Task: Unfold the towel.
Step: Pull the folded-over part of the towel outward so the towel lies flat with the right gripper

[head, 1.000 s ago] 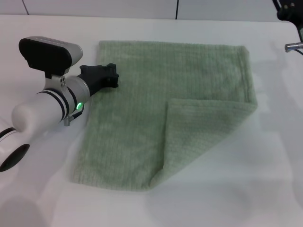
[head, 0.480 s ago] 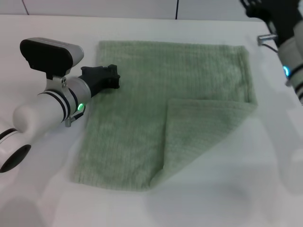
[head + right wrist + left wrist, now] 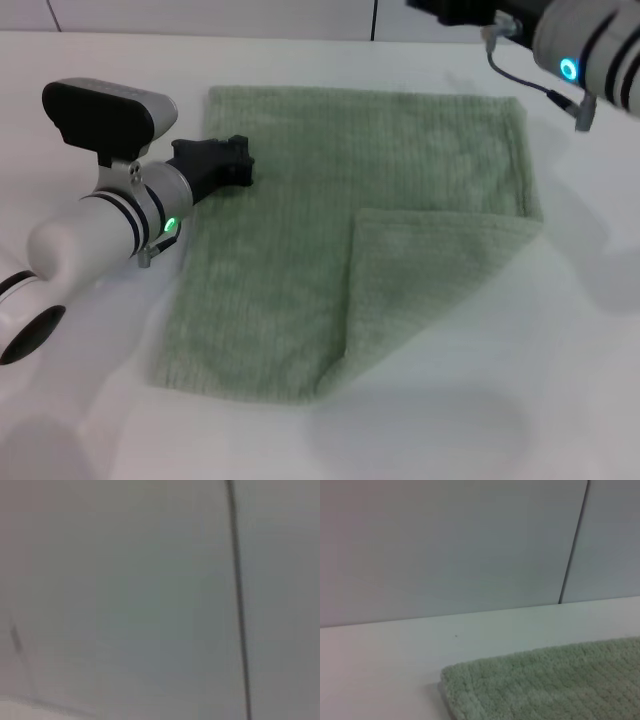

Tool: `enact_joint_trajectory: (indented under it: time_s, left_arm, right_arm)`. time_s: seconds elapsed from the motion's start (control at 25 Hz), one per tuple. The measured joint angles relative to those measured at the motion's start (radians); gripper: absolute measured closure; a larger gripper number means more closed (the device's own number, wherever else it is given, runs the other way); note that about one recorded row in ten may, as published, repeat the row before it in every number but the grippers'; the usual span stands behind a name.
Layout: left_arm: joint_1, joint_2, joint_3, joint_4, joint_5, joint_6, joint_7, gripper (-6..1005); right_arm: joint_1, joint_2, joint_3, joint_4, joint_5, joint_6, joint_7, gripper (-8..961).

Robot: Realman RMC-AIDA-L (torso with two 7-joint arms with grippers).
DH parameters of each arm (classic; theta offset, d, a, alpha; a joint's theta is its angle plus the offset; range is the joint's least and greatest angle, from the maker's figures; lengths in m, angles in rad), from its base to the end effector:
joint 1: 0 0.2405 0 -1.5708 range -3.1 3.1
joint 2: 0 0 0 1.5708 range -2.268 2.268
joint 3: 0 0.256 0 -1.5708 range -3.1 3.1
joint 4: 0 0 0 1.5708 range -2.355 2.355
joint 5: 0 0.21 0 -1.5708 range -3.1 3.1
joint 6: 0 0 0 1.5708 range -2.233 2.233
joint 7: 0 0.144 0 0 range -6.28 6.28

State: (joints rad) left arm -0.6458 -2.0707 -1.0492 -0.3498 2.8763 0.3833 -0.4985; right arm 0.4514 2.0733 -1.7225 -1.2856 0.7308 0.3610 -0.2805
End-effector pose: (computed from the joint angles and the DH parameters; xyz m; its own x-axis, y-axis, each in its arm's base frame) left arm -0.2749 0.3968 -0.0905 0.7154 0.4336 0.5478 0.6962 -0.3762 -0.6114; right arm 0.1357 0.4118 -0.0188 0.7095 -0.3440 -0.6151 -0.6992 -0.4526 -0.5534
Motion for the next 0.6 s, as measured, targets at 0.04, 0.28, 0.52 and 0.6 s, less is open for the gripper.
enact_joint_trajectory:
  time_s: [0.04, 0.28, 0.52, 0.6]
  left_arm:
    - [0.0, 0.0, 0.0, 0.0, 0.0, 0.0, 0.0, 998]
    - [0.004, 0.0, 0.011, -0.013, 0.0, 0.001, 0.0, 998]
    - [0.007, 0.001, 0.013, -0.015, 0.0, 0.0, 0.0, 997]
    - [0.008, 0.001, 0.013, -0.016, 0.0, 0.0, 0.0, 997]
  right_arm:
    - [0.02, 0.0, 0.028, -0.011, 0.001, 0.08, -0.009, 166]
    - [0.171, 0.001, 0.168, 0.004, 0.011, 0.517, -0.107, 166]
    - [0.26, 0.0, 0.217, 0.092, 0.07, 0.711, -0.209, 166]
    - [0.297, 0.001, 0.24, 0.145, 0.081, 0.766, -0.245, 165]
